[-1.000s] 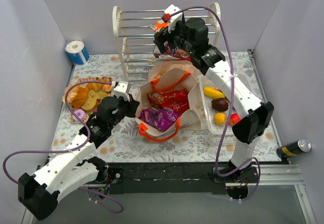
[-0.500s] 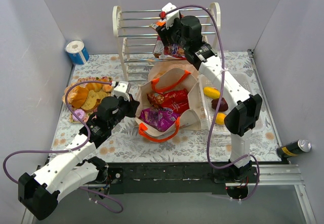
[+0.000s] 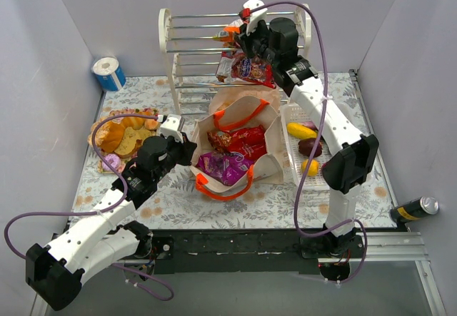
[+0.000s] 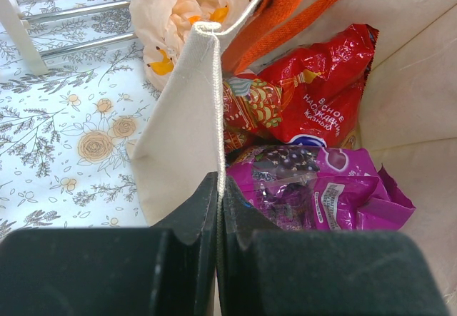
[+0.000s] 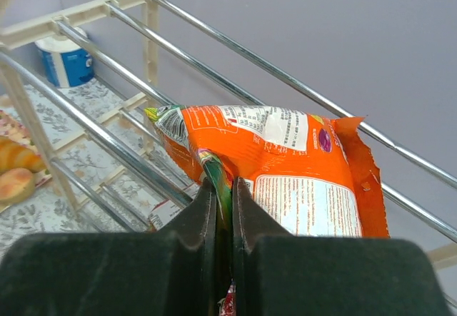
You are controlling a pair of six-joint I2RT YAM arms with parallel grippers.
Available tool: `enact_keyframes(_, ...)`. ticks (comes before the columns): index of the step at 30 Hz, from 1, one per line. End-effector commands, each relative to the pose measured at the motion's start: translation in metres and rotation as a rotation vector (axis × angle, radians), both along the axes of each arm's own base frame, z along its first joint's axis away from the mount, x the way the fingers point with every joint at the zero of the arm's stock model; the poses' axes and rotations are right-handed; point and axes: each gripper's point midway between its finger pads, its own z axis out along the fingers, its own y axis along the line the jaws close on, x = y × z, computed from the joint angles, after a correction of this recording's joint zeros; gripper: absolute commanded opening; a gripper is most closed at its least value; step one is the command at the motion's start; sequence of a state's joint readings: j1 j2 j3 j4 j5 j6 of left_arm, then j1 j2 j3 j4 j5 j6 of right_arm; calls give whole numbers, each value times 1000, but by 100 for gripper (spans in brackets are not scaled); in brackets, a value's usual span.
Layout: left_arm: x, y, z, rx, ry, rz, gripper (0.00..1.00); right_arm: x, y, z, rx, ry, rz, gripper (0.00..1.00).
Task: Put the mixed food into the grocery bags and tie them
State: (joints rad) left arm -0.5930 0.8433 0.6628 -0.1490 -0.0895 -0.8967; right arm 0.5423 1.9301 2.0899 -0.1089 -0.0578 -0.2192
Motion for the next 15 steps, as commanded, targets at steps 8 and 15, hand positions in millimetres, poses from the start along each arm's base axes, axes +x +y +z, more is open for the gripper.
enact_keyframes(8,1,6,-2,26,5,20,0,-179,-25,179,344,-250,405,1)
enact_keyframes(15,1,7,-1,26,-4,22,0,-237,-20,90,461,8,547,1)
